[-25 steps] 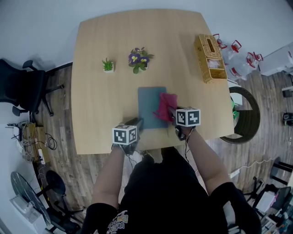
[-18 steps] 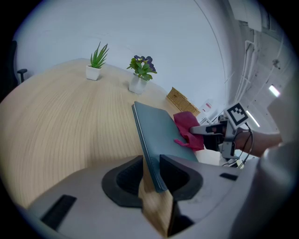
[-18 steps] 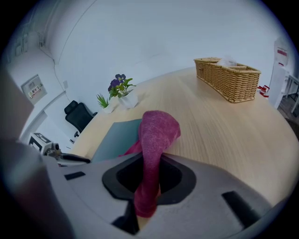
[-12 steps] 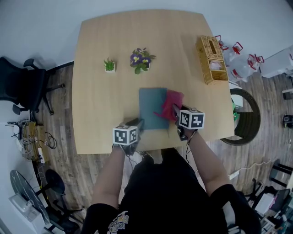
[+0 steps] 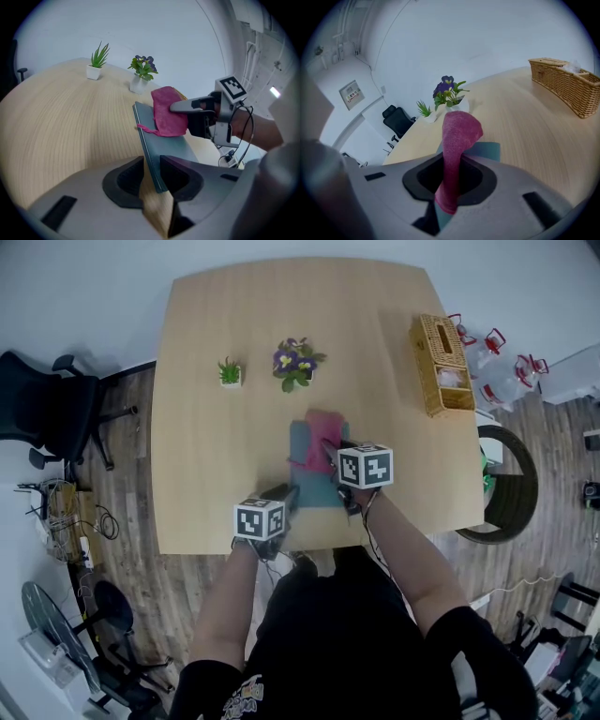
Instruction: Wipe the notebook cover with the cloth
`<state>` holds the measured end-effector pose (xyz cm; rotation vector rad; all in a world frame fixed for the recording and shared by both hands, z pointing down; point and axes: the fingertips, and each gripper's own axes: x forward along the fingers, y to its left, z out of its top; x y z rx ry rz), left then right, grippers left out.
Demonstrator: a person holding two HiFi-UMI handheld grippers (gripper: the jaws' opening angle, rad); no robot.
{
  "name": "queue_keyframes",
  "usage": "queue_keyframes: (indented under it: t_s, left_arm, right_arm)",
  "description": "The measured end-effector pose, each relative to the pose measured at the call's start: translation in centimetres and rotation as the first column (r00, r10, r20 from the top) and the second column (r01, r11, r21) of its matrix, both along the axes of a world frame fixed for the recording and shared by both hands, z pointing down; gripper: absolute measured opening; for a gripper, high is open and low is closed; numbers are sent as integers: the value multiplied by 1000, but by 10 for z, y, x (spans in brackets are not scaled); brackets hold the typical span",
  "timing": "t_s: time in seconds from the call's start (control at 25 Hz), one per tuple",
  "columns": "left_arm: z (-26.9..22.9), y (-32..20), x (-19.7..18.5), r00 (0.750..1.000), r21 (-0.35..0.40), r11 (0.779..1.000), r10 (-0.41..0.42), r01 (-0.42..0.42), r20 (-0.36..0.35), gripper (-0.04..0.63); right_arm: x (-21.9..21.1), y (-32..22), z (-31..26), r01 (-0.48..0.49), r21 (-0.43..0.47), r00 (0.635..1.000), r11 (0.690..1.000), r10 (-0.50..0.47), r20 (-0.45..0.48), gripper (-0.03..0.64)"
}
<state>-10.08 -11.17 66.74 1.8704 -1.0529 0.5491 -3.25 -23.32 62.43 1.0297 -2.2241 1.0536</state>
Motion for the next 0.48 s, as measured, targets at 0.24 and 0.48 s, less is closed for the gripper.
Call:
queue_keyframes:
  t_s: [0.24,0.48]
  left_arm:
    - [0,0,0,1000,-2,1000,0,0,-3,101]
    - [0,-1,-1,1000,-9,1000,0,0,-12,98]
  right_arm:
    - [-39,-10,7,48,-40,998,998,-47,37,69]
    - [-65,-19,16,78,-84,996,993,-74,52,69]
